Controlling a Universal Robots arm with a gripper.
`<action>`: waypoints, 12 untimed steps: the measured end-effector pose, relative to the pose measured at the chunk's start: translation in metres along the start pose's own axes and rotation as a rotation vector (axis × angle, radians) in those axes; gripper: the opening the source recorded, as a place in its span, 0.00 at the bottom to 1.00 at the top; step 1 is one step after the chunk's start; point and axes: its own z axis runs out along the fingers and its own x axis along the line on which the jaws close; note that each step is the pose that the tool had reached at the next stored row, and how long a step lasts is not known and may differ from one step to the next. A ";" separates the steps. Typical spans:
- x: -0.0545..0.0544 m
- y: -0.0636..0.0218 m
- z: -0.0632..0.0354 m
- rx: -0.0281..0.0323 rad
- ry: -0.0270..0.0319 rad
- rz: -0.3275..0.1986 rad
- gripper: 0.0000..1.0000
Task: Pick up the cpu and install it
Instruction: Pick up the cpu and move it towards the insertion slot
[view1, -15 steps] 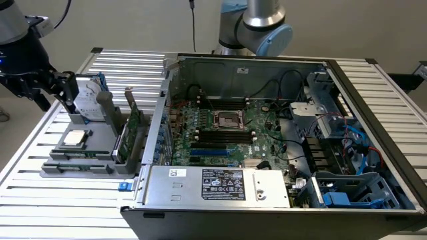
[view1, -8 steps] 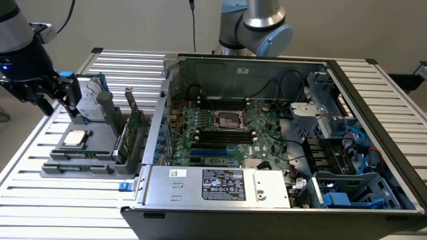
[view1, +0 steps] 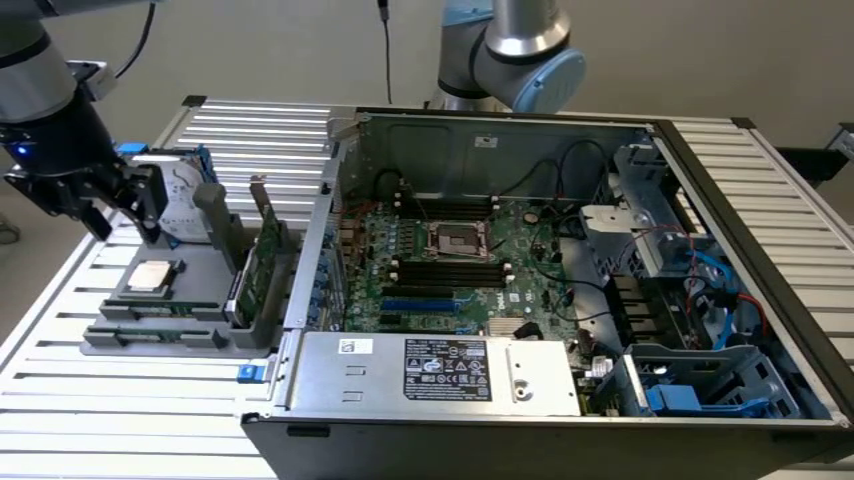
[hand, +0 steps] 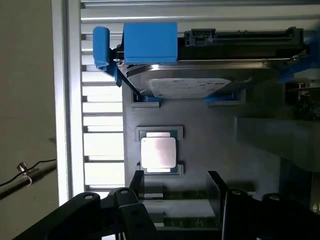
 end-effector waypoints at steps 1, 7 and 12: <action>0.001 -0.0001 0.0018 -0.0001 0.0002 -0.006 0.62; 0.002 -0.0007 0.0124 0.0001 0.0016 -0.031 0.62; 0.002 -0.0011 0.0215 0.0001 0.0023 -0.046 0.69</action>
